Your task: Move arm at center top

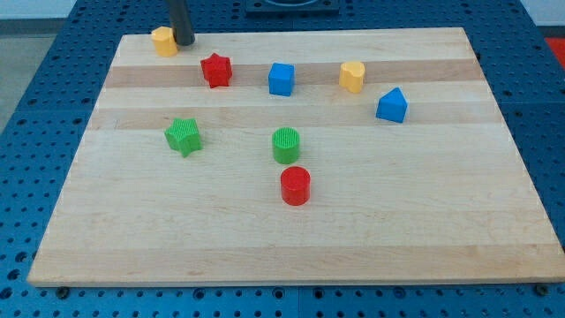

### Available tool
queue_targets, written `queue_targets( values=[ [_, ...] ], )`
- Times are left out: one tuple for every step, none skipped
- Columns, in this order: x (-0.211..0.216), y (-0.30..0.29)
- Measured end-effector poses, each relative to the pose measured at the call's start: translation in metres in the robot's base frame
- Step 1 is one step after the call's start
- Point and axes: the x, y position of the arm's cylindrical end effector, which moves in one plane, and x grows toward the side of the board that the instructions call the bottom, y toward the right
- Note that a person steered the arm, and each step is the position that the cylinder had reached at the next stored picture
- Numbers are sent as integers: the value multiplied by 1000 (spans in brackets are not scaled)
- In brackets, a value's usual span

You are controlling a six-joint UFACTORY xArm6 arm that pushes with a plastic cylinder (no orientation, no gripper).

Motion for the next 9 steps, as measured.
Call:
queue_targets(
  values=[
    [0,-19],
    [0,-25],
    [0,-25],
    [0,-19],
    [0,2],
    [0,28],
    [5,50],
    [18,85],
    [31,123]
  ],
)
